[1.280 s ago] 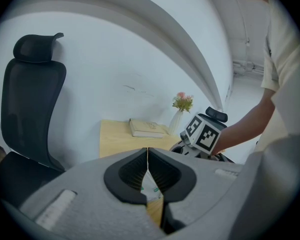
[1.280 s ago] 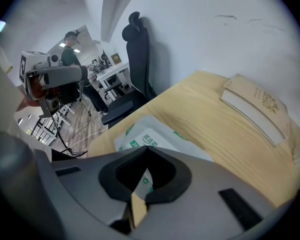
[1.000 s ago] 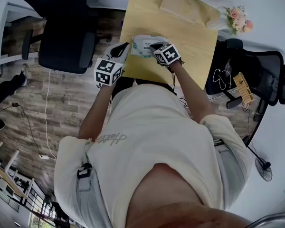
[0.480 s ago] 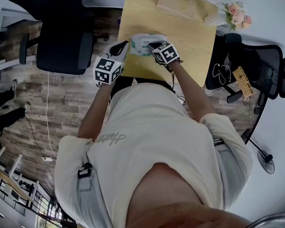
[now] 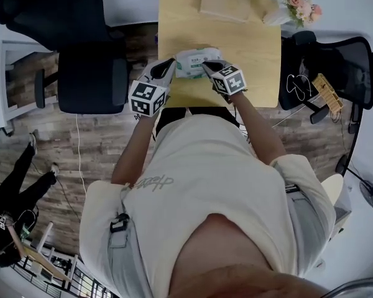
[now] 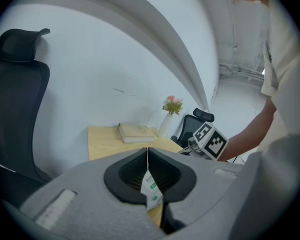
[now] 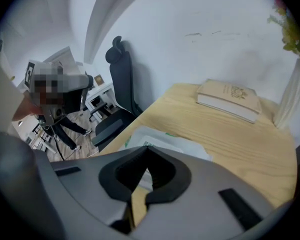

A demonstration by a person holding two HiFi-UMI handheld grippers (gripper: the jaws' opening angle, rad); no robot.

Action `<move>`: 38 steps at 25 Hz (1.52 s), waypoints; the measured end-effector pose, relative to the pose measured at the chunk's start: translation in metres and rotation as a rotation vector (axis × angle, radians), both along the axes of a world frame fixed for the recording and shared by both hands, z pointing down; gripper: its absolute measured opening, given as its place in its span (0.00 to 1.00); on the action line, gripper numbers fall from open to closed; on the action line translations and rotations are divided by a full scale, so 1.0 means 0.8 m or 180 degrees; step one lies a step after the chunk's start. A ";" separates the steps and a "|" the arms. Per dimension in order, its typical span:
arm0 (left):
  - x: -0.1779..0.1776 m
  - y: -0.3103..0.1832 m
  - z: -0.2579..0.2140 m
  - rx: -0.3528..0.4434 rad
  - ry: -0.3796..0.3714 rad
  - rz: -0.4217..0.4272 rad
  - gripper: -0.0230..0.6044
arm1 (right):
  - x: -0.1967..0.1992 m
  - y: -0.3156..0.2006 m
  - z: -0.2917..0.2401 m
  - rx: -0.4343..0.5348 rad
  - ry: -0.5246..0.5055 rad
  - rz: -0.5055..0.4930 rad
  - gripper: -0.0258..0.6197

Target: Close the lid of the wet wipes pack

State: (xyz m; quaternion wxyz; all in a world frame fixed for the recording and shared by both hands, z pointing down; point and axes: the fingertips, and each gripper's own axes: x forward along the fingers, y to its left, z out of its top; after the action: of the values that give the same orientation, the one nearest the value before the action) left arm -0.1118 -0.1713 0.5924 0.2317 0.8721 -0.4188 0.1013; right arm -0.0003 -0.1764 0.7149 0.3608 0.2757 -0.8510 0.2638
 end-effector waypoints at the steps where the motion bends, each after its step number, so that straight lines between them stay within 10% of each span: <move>1: 0.003 -0.003 -0.005 0.0033 0.0010 0.0057 0.06 | 0.003 -0.001 -0.010 0.0042 -0.0043 0.0063 0.04; 24: 0.059 -0.049 -0.271 0.1199 0.0147 0.0155 0.06 | 0.091 -0.071 -0.353 0.1743 -0.1188 0.0466 0.04; 38: 0.057 -0.064 -0.386 0.1886 0.0032 -0.0084 0.06 | 0.090 -0.082 -0.460 0.2187 -0.1589 0.0166 0.04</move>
State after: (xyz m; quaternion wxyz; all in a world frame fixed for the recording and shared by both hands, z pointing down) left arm -0.0661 -0.2226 0.2833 -0.0296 0.8968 -0.4403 -0.0328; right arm 0.0717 -0.2422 0.3472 0.0241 0.3290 -0.9435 0.0325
